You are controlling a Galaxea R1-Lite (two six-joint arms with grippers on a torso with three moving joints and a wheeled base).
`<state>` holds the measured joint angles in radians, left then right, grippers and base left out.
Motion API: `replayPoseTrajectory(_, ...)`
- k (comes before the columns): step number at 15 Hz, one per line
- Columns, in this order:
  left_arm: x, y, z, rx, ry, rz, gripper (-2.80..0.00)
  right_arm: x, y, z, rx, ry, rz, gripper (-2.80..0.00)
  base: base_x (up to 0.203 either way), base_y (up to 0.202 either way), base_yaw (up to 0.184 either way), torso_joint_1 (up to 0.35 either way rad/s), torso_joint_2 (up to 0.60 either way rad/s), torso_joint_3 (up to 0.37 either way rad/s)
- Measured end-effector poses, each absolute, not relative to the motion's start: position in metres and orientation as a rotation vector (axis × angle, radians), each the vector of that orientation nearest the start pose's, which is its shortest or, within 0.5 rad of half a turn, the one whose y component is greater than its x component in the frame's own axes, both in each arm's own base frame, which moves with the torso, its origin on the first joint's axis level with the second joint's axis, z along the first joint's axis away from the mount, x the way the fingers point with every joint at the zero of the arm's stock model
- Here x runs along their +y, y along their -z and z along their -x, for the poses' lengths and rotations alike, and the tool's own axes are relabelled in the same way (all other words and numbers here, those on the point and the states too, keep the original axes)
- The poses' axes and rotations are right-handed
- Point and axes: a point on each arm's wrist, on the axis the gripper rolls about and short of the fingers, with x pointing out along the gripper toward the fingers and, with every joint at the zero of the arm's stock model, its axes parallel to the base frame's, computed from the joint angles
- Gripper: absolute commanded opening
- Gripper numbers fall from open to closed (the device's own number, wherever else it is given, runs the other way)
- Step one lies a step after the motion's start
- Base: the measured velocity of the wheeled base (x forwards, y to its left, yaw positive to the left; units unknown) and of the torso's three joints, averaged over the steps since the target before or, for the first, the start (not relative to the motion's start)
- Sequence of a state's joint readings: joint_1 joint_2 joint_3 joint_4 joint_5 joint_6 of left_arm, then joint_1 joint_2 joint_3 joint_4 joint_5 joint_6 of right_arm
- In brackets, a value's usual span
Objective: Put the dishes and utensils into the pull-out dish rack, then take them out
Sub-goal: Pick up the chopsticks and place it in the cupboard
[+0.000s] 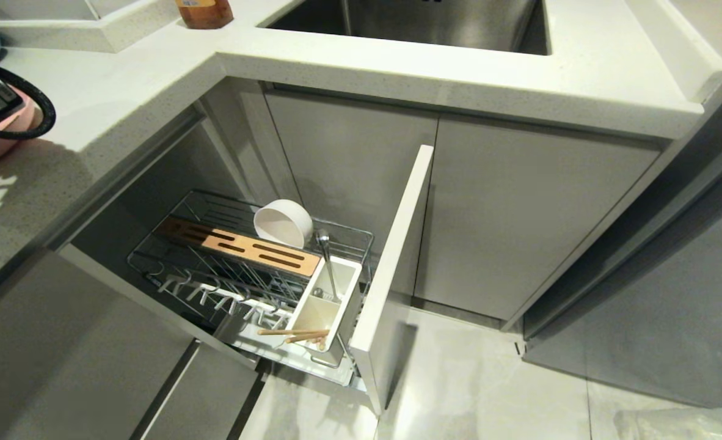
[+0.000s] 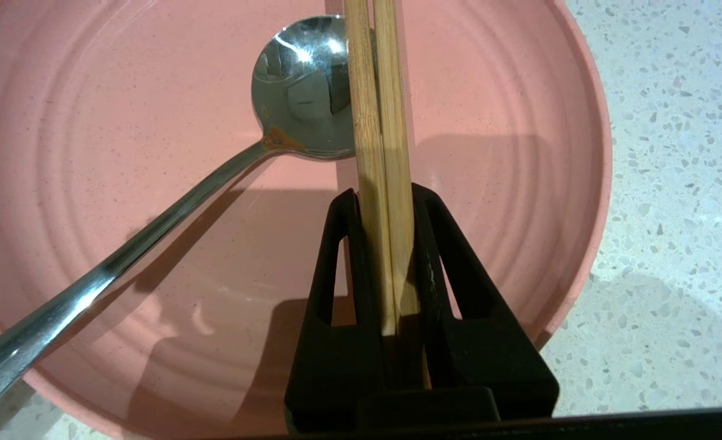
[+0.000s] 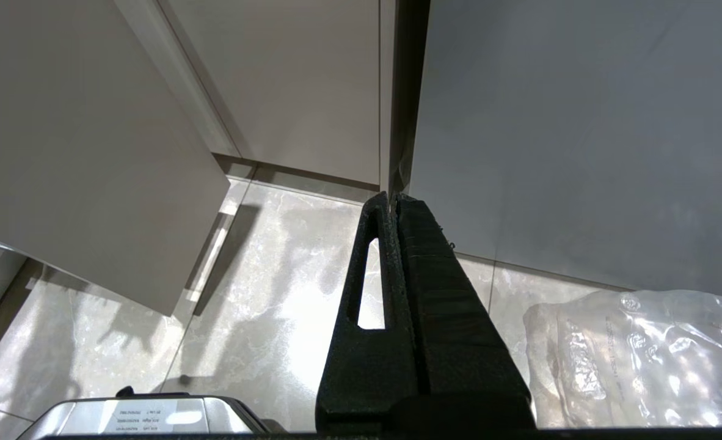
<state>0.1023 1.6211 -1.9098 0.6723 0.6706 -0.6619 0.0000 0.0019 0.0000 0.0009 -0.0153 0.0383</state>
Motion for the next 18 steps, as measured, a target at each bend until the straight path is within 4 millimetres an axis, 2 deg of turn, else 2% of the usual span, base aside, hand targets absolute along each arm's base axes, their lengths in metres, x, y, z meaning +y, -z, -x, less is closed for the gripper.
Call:
replayPoseTrajectory(3, 0.038, -0.394, -0.237, 0.068, -0.842, 0.525, -2.8, 0.0, -0.075, 0.023, 0.002, 0.015, -0.038, -2.8, 0.0, 0.0, 0.0, 0.0, 0.0, 0.0)
replayPoseTrajectory(7, 0.033, -0.416, -0.209, -0.037, -0.758, 0.576, -2.8, 0.0, -0.075, 0.023, 0.002, 0.015, -0.038, -2.8, 0.0, 0.0, 0.0, 0.0, 0.0, 0.0)
replayPoseTrajectory(13, 0.013, -0.435, -0.148, -0.049, -0.358, 0.683, -2.8, 0.0, -0.075, 0.023, 0.002, 0.016, -0.038, -2.8, 0.0, 0.0, 0.0, 0.0, 0.0, 0.0)
replayPoseTrajectory(18, -0.008, -0.431, -0.104, 0.029, 0.035, 0.669, -2.8, 0.0, -0.075, 0.023, 0.003, 0.015, -0.038, -2.8, 0.0, 0.0, 0.0, 0.0, 0.0, 0.0)
